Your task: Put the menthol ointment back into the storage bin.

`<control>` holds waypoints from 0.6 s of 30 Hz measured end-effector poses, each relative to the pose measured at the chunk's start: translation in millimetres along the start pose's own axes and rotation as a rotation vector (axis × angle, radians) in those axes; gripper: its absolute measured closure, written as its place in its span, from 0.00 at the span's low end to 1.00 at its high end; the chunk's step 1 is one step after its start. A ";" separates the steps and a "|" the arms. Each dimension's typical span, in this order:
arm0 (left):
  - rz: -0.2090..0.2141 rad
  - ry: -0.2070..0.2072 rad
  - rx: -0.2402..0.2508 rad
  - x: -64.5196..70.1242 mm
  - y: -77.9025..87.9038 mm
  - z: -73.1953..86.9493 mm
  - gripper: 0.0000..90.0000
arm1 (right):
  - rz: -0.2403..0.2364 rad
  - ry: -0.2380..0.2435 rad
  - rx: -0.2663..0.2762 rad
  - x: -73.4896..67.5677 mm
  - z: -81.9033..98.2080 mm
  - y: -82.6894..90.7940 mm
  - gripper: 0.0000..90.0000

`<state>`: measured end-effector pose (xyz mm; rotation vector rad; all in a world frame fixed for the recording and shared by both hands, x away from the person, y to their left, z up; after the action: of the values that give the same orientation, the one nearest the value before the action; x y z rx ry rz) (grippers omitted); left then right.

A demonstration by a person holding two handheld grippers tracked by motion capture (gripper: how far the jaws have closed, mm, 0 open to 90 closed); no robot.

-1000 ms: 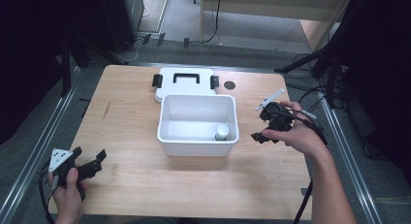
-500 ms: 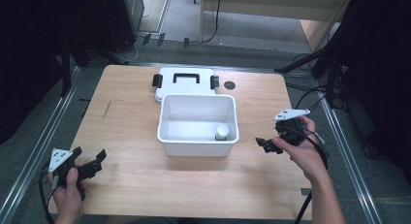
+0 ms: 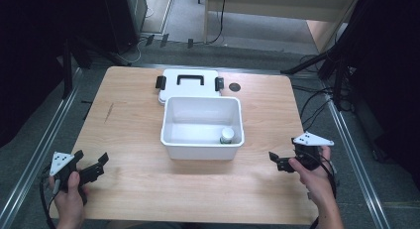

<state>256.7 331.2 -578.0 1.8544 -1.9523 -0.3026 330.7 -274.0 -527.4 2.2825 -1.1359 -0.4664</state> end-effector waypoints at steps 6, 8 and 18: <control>-0.001 0.000 0.001 0.1 0.1 0.0 0.10 | 0.009 -0.048 0.025 5.9 32.5 3.2 0.00; -0.002 0.001 0.003 0.2 0.0 -0.1 0.10 | 0.011 -0.073 0.041 9.1 42.5 5.5 0.00; -0.001 -0.001 -0.004 -0.1 0.1 0.2 0.10 | 0.023 -0.136 0.094 17.9 80.1 30.7 0.00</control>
<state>256.5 331.2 -578.2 1.8534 -1.9500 -0.3072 280.2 -328.9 -573.3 2.3451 -1.2736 -0.5786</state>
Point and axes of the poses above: each handheld gripper's, and its own axes: y roughly backward along the jaws, z roughly out of its underside, x roughly to its right, the point moved 6 cm from there along -y, roughly forward along the jaws, and after that the axes turned 3 degrees about -z, right-handed, at the moved point
